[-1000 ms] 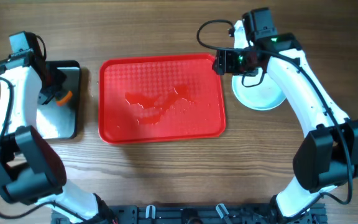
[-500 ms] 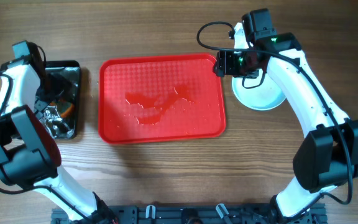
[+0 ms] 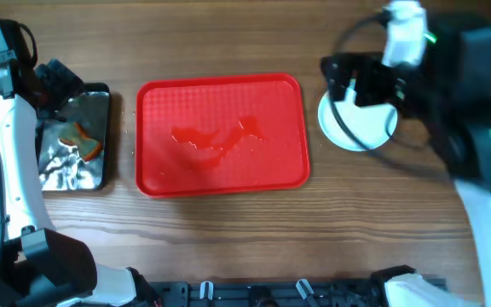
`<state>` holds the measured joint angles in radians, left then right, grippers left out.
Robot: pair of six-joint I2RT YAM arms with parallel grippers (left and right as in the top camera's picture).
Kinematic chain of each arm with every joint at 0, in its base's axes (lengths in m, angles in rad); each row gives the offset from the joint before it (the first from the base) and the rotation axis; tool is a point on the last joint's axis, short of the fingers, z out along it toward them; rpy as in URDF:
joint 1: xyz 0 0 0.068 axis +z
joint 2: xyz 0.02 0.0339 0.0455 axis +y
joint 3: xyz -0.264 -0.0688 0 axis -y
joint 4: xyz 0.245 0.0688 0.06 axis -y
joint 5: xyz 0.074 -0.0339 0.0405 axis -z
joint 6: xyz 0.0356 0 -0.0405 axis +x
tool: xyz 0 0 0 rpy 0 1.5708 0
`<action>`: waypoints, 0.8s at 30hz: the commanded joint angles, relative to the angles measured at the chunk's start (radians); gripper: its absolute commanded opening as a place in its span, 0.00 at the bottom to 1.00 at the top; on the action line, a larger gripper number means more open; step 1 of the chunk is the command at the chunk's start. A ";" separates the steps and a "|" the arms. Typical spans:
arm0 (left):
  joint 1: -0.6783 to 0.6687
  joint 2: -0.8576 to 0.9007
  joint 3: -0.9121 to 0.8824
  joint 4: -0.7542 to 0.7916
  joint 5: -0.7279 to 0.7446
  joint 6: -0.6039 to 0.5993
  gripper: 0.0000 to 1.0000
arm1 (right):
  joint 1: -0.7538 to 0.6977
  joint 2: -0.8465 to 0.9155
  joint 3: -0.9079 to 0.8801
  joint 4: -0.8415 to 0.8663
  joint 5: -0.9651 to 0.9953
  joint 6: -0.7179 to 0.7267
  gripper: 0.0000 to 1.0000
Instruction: Clean dirty plates on tray and stack at the side
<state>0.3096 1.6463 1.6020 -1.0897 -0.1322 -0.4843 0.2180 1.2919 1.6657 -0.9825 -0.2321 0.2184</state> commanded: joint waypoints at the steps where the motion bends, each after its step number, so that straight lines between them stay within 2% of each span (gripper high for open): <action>1: 0.002 0.006 0.002 0.000 0.008 -0.002 1.00 | -0.003 -0.106 0.014 -0.005 -0.030 0.219 0.99; 3: 0.002 0.006 0.002 0.000 0.008 -0.002 1.00 | -0.003 -0.151 0.013 -0.006 -0.005 0.301 1.00; 8: 0.002 0.006 0.002 0.000 0.008 -0.002 1.00 | -0.003 -0.173 0.013 -0.139 0.097 0.282 1.00; 14: 0.002 0.006 0.002 0.000 0.008 -0.002 1.00 | -0.003 -0.208 -0.075 -0.015 0.356 0.252 1.00; 18: 0.002 0.006 0.002 0.000 0.008 -0.002 1.00 | -0.014 -0.391 -0.306 0.195 0.338 0.068 1.00; 23: 0.002 0.006 0.002 0.000 0.008 -0.002 1.00 | -0.140 -0.670 -0.678 0.430 0.235 0.061 1.00; 24: 0.002 0.006 0.002 0.000 0.008 -0.002 1.00 | -0.159 -0.773 -0.814 0.525 0.236 0.038 1.00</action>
<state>0.3096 1.6474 1.6020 -1.0920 -0.1291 -0.4843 0.0834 0.6125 0.9947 -0.5407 0.0402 0.3035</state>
